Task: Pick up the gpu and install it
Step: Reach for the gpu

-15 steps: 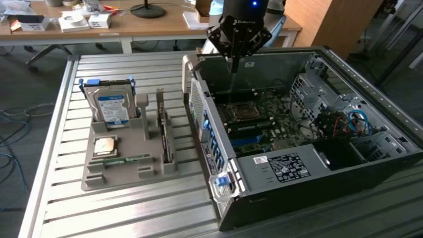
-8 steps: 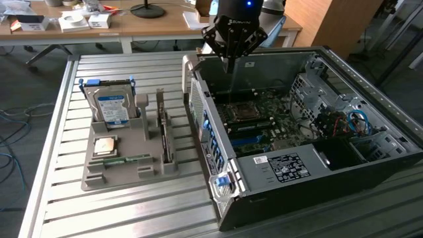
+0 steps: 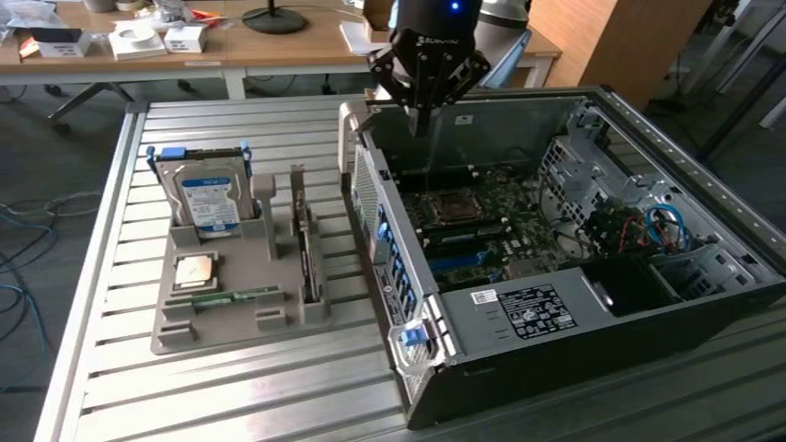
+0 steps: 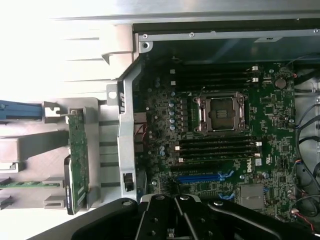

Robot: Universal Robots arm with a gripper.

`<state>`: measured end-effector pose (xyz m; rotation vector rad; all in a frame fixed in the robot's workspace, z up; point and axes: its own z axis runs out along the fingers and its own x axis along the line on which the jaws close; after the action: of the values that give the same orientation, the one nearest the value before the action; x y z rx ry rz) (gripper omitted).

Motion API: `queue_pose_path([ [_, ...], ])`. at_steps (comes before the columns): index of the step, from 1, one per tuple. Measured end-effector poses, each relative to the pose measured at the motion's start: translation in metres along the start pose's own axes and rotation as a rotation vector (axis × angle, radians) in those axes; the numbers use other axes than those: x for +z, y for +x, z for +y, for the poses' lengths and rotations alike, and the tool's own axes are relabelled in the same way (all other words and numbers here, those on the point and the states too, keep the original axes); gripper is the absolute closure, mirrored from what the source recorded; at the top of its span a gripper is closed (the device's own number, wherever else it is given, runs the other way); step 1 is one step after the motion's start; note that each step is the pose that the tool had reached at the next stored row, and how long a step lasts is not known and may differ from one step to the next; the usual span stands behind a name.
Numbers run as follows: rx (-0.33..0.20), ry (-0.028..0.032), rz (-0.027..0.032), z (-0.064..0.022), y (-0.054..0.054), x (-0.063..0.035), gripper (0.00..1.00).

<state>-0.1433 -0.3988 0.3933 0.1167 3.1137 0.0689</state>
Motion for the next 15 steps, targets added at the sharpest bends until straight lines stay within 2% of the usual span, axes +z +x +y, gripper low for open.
queue_pose_path([
  [15, 0.001, 0.0000, -0.0001, -0.0015, 0.020, -0.0005, 0.89],
])
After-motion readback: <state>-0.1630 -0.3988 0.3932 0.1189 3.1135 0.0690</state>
